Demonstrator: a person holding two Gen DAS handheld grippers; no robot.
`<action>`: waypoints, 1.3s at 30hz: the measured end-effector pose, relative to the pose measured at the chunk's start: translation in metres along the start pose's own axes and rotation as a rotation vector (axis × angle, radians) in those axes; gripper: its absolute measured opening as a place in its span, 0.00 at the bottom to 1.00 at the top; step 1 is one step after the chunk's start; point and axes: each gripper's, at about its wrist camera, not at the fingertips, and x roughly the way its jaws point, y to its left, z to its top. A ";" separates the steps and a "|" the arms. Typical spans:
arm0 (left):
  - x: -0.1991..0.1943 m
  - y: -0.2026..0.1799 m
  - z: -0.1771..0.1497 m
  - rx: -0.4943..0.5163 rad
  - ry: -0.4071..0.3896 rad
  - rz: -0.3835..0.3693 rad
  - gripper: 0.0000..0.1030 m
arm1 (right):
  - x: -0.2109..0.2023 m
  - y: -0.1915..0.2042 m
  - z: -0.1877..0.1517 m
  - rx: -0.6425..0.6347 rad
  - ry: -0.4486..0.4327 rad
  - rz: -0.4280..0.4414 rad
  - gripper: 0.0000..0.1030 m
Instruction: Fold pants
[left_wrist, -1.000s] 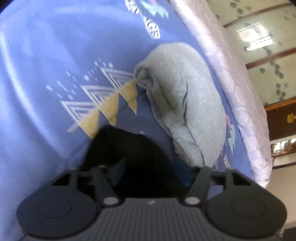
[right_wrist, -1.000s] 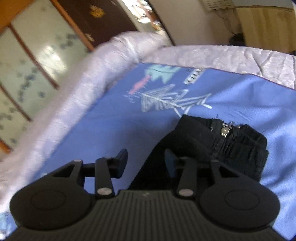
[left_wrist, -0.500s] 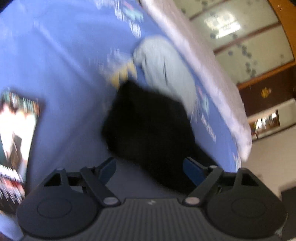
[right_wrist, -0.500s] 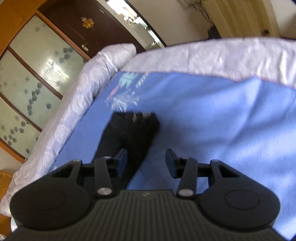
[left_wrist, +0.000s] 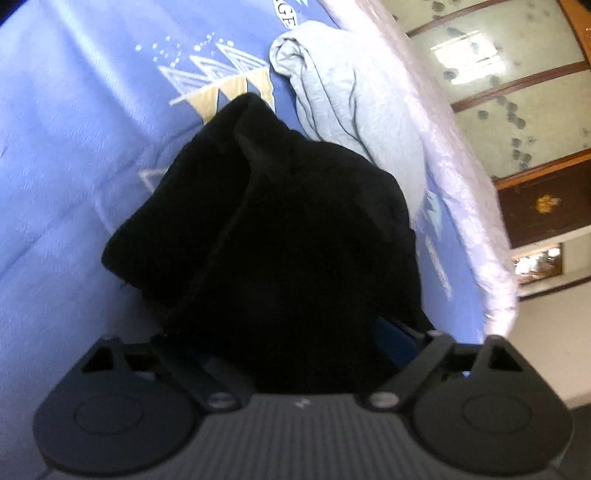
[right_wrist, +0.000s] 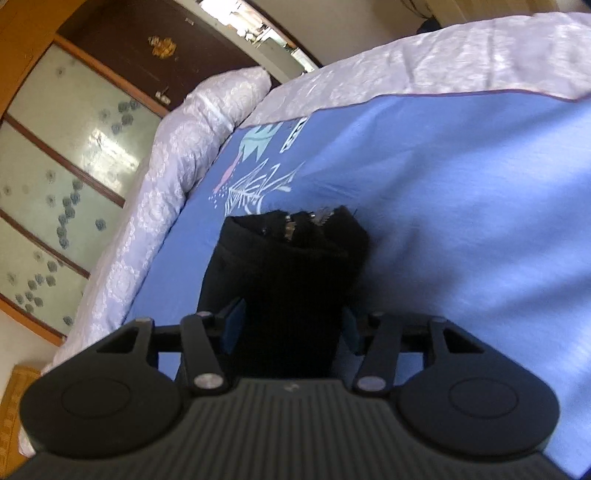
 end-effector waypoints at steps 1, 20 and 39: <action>0.000 -0.005 0.000 0.018 -0.001 0.036 0.50 | 0.001 0.002 0.000 -0.001 0.010 -0.032 0.16; -0.095 -0.018 0.001 -0.042 0.183 0.024 0.16 | -0.156 -0.006 0.047 -0.004 0.034 -0.215 0.13; -0.147 0.047 -0.040 -0.021 0.120 0.040 0.55 | -0.297 -0.106 -0.116 -0.050 0.086 0.074 0.54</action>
